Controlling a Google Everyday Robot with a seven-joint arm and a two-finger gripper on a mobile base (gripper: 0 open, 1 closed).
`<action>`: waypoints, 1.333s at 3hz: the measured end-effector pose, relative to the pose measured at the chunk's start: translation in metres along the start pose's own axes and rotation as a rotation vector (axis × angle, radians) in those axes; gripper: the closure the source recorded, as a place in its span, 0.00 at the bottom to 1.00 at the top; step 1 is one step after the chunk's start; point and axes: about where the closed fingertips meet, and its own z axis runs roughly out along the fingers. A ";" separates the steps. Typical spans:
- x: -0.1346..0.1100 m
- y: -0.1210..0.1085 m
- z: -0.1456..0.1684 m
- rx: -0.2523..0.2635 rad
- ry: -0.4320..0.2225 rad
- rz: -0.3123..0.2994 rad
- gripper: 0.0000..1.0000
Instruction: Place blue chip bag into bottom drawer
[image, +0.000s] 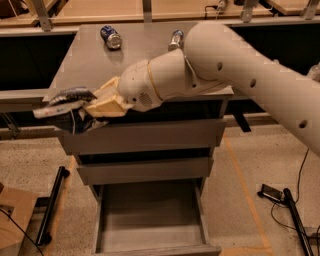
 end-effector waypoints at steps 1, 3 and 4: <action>0.051 0.005 0.031 -0.105 0.005 0.032 1.00; 0.221 0.066 0.074 -0.145 -0.084 0.298 1.00; 0.242 0.097 0.089 -0.201 -0.058 0.337 1.00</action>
Offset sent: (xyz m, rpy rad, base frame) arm -0.0624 -0.0174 -0.2930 0.1117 0.3988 0.0805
